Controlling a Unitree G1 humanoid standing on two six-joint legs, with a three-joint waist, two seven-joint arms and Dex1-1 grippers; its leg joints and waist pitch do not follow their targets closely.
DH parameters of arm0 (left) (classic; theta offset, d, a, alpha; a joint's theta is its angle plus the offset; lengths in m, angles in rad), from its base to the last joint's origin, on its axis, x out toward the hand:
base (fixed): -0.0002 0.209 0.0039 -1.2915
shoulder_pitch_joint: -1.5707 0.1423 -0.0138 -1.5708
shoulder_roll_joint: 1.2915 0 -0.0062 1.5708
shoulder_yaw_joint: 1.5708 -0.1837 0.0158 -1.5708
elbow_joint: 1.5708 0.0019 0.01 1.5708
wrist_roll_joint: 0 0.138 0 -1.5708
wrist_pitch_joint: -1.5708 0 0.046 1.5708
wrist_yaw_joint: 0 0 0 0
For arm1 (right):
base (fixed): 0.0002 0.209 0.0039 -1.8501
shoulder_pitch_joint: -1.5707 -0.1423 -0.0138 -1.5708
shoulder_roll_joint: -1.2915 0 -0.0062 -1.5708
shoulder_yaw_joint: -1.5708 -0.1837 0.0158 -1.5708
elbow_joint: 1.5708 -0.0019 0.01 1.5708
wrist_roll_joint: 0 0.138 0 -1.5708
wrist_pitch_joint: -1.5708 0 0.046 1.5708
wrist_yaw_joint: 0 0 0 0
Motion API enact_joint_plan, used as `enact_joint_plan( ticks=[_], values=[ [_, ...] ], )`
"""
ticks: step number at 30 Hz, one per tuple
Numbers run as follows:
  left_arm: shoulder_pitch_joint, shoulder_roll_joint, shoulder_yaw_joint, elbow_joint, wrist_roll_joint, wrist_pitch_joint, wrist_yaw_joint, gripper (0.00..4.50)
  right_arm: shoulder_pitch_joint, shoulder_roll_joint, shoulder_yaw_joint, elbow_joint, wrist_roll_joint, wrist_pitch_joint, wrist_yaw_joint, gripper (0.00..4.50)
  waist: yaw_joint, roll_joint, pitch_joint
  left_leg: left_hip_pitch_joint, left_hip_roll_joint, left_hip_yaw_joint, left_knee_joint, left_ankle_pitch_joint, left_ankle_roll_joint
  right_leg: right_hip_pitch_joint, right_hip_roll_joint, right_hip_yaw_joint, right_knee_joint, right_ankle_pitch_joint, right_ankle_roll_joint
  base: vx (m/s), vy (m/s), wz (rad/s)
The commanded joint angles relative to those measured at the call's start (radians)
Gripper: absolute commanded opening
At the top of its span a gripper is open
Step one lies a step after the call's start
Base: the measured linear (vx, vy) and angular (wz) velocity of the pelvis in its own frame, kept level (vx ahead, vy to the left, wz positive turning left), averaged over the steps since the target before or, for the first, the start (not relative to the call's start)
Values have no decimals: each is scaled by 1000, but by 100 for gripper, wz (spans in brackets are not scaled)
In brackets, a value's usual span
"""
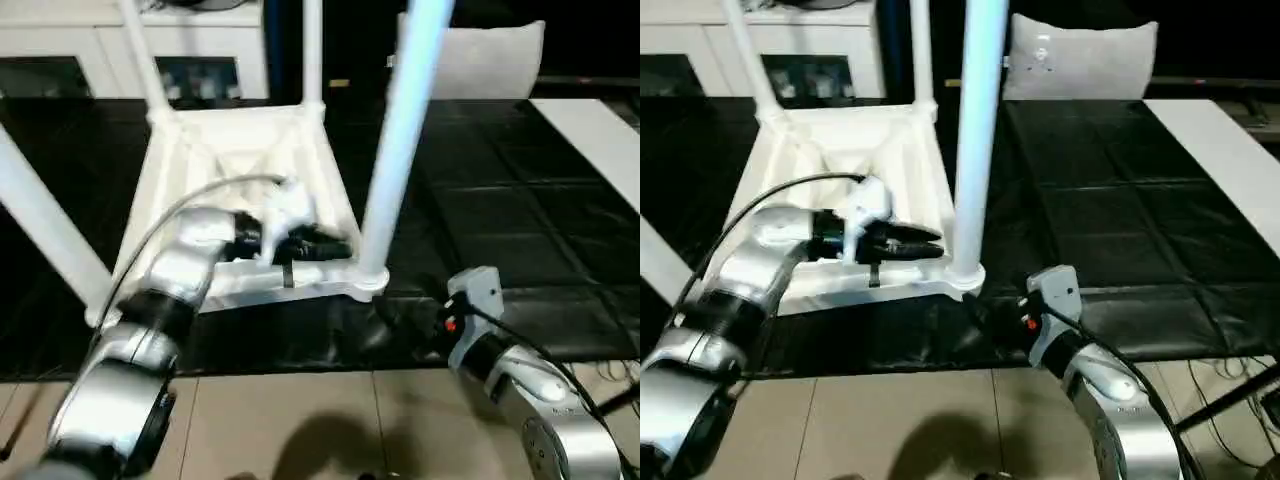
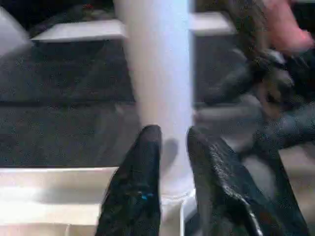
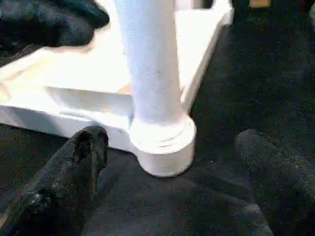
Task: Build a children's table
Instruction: Rotate leg to tighten
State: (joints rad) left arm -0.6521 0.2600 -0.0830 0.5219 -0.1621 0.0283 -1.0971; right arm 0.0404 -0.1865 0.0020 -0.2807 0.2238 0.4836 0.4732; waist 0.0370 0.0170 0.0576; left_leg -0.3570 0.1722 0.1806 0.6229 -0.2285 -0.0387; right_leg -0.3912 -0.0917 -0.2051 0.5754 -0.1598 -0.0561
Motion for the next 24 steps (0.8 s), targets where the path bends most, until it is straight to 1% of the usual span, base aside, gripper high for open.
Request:
enact_joint_plan(
  ticks=[1,2,3,4,5,6,7,8,9,10,11,12,13,14,15,16,17,18,19,20,21,22,23,24],
  values=[
    [73,-18,78,-156,-6,78,182,148,15,-20,3,-56,-9,72,-14,450,-2,4,-61,14,83,-43,-79,-220,11,62,-106,84,-105,-444,-25,0,0,0],
    [98,-25,89,-195,-8,106,213,148,21,-27,10,-66,-11,59,-6,450,-7,-3,-51,15,79,-41,-80,-254,13,57,-101,77,-123,-505,10,0,0,0],
    [142,-44,110,-265,-21,152,258,170,30,-33,19,-79,-15,37,2,450,-8,2,-55,22,76,-41,-76,-265,5,60,-106,72,-126,-534,33,0,0,0],
    [214,-82,135,-370,-36,205,319,179,41,-30,26,-95,-15,24,-1,450,-10,0,-51,18,74,-43,-77,-263,10,58,-104,70,-133,-547,48,0,0,0],
    [282,-115,149,-456,-32,241,371,183,47,-25,34,-105,-19,13,-6,450,-12,-4,-59,11,89,-49,-81,-249,6,68,-113,72,-121,-502,39,0,0,0],
    [282,-115,149,-456,-32,241,371,183,47,-25,34,-105,-19,13,-6,450,-17,-3,-51,4,88,-50,-86,-255,16,64,-105,70,-126,-513,47,0,0,0],
    [387,-168,163,-588,-10,291,455,188,49,-17,47,-110,-21,3,-13,450,-19,-16,-53,26,83,-45,-78,-298,17,49,-100,65,-141,-571,69,0,0,0],
    [417,-183,162,-626,0,305,480,199,45,-16,52,-106,-20,1,-11,450,-20,-17,-51,7,82,-50,-84,-265,23,63,-105,70,-132,-530,58,0,0,0],
    [417,-183,162,-626,0,305,480,199,45,-16,52,-106,-20,1,-11,450,-21,-11,-49,14,83,-49,-84,-289,27,52,-98,70,-141,-559,74,0,0,0],
    [455,-198,159,-670,22,315,524,213,33,-20,63,-92,-28,0,-12,450,-21,-11,-49,14,83,-49,-84,-289,27,52,-98,70,-141,-559,74,-24,-4,18],
    [490,-216,162,-706,51,337,574,221,23,-20,69,-78,-32,0,-15,450,-15,3,-56,-48,96,-134,-122,-333,45,113,-100,28,-69,-445,54,-24,-4,18],
    [496,-217,161,-713,62,346,588,235,21,-21,70,-76,-33,1,-16,450,-40,5,-41,-42,138,-191,-159,-429,53,95,-77,54,-25,-337,32,-16,-28,46],
    [539,-223,156,-754,133,380,668,235,9,-18,68,-60,-28,2,-17,450,-47,-1,-36,-27,152,-232,-179,-523,55,79,-56,87,26,-246,-5,19,-59,65],
    [561,-224,155,-781,158,400,706,246,7,-13,67,-54,-22,-7,-18,450,-50,-1,-33,-28,127,-225,-168,-539,49,75,-63,104,21,-217,-31,19,-59,65],
    [566,-228,157,-789,161,406,717,246,7,-13,66,-52,-19,-10,-16,450,-49,-21,-33,-39,81,-206,-139,-510,41,75,-88,122,-12,-228,-63,44,-95,69],
    [580,-237,164,-808,168,422,745,257,6,-11,65,-47,-13,-20,-10,450,-31,-45,-34,-34,11,-142,-66,-353,12,80,-159,121,-91,-495,-47,42,-103,42],
    [595,-248,169,-832,168,443,772,273,6,-10,65,-42,-8,-32,-4,450,-10,-58,-36,-46,-3,-104,13,-125,38,92,-213,109,-131,-708,46,42,-103,42],
    [605,-257,178,-847,165,454,792,273,6,-10,67,-35,-9,-51,1,450,4,-53,-46,-23,-3,-80,25,-57,51,70,-205,175,-151,-754,70,15,-62,19],
    [622,-258,176,-866,163,461,801,273,6,-12,68,-30,4,-35,13,450,34,-64,-42,-60,17,-86,31,-31,95,97,-228,221,-122,-696,15,0,0,0],
    [646,-255,173,-885,158,478,803,273,13,-29,74,-27,-3,-19,18,450,47,-58,-46,-82,20,-91,41,-15,98,122,-232,216,-110,-648,-8,0,0,0],
    [656,-251,170,-890,159,484,802,273,16,-36,77,-27,-8,-12,19,450,67,-44,-44,-67,37,-94,24,21,99,102,-223,207,-110,-547,-82,16,35,-21],
    [673,-246,165,-903,167,502,807,273,25,-48,82,-31,-15,-8,23,450,66,-43,-40,-62,43,-92,0,44,105,99,-195,184,-103,-493,-122,6,96,-3],
    [688,-252,168,-920,160,522,815,273,32,-65,95,-35,-34,-15,24,450,39,-16,-47,-12,74,-77,-72,44,129,62,-59,120,-52,-306,-154,6,96,-3],
    [693,-253,168,-927,159,531,818,273,34,-71,99,-35,-36,-25,31,450,27,-4,-50,-3,91,-88,-81,11,129,61,-43,114,-32,-263,-148,10,121,-1]
  ],
)
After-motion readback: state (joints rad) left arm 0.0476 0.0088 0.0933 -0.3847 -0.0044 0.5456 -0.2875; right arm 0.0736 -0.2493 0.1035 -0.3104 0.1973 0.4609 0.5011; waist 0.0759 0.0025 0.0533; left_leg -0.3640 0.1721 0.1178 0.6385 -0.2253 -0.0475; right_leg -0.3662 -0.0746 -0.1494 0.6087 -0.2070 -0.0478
